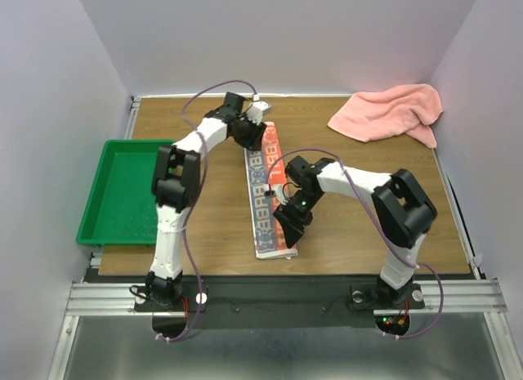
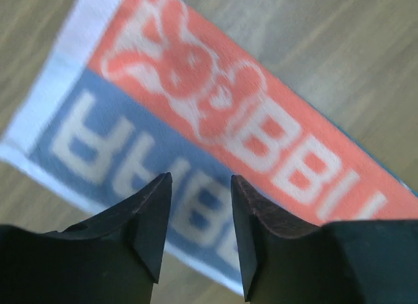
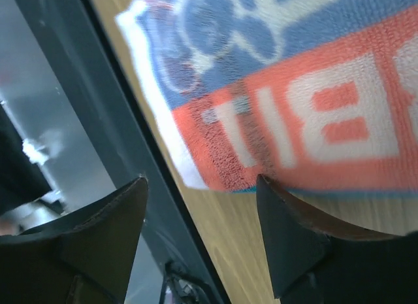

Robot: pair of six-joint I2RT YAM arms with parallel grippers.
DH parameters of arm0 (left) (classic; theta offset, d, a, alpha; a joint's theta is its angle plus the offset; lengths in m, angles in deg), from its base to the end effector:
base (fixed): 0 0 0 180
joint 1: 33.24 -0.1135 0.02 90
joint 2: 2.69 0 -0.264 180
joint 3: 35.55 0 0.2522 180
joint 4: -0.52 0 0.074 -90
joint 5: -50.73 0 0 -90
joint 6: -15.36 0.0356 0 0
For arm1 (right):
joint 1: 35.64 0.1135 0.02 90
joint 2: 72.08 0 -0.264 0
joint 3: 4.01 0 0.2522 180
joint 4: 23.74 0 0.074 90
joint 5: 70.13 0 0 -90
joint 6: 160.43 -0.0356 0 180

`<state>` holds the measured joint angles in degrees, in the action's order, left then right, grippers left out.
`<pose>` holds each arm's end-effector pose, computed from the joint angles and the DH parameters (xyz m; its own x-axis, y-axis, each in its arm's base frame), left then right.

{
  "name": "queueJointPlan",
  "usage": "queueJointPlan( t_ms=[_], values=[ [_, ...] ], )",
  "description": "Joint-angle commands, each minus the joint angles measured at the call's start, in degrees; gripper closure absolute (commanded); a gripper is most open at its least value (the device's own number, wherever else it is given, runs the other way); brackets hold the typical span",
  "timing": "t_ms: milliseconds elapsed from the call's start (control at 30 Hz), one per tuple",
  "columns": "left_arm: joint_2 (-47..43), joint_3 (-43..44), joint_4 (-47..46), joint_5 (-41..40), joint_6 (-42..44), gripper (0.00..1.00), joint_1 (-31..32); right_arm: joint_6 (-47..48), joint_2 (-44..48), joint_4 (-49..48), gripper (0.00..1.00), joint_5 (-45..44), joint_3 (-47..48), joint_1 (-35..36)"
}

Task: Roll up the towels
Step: Fold the towel

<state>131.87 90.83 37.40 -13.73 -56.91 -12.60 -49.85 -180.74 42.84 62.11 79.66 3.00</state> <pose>0.4904 -0.2011 0.1906 -0.4473 0.4621 -0.7658 0.7761 0.6260 -0.0756 0.2431 0.2249 0.1568 -0.5735 -0.7917 -0.2106 -0.6938 0.3327 0.6387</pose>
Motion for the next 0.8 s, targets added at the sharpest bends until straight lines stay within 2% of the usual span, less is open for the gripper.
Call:
queueJointPlan(
  t_ms=[0,33,133,167,267,300,333,367,400,433,533,633,767],
  values=[
    [-25.0,-14.1,-7.0,5.0,1.2,0.42,-2.5,-2.1,12.7,-7.4,0.27,3.3,-1.1,-1.4],
    [-33.5,-22.3,-10.9,5.0,2.7,0.40,-2.5,-2.6,14.3,-8.4,0.27,4.7,-2.7,-3.2],
    [-45.3,-33.4,-14.6,3.9,6.2,0.35,-1.9,-4.1,18.4,-9.1,0.28,7.0,-4.5,-8.1],
    [-51.4,-39.6,-14.5,3.2,9.0,0.34,-1.2,-4.5,19.0,-9.0,0.28,9.3,-5.6,-9.6],
    [-61.3,-46.9,-9.1,-1.0,14.8,0.34,4.7,-5.5,20.2,-9.0,0.29,11.9,-6.5,-15.2],
    [-63.6,-51.7,-8.0,-2.2,17.3,0.34,7.3,-5.7,20.3,-8.9,0.30,11.7,-6.5,-16.0],
    [-67.8,-56.3,-6.9,-5.3,17.9,0.35,12.0,-5.9,20.3,-8.9,0.30,11.6,-6.5,-18.0],
    [-69.5,-56.4,-6.8,-6.5,17.9,0.36,15.0,-6.0,20.3,-8.9,0.30,11.5,-6.5,-18.9],
    [-70.7,-60.4,-6.9,-7.9,17.7,0.36,17.8,-6.0,20.3,-8.9,0.30,11.2,-6.5,-19.6],
    [-72.1,-63.6,-6.7,-10.7,17.1,0.38,24.6,-6.3,20.2,-9.0,0.30,10.8,-6.5,-21.0],
    [-72.4,-67.4,-7.3,-12.7,14.6,0.42,33.1,-6.2,20.1,-9.0,0.31,10.3,-6.3,-23.5],
    [-71.1,-69.5,-7.6,-10.9,12.0,0.44,35.8,-6.5,19.8,-9.0,0.31,9.4,-6.1,-25.2],
    [-68.7,-71.1,-8.6,-13.6,11.8,0.45,43.5,-6.5,20.2,-9.0,0.31,7.5,-7.3,-26.1]
  ],
)
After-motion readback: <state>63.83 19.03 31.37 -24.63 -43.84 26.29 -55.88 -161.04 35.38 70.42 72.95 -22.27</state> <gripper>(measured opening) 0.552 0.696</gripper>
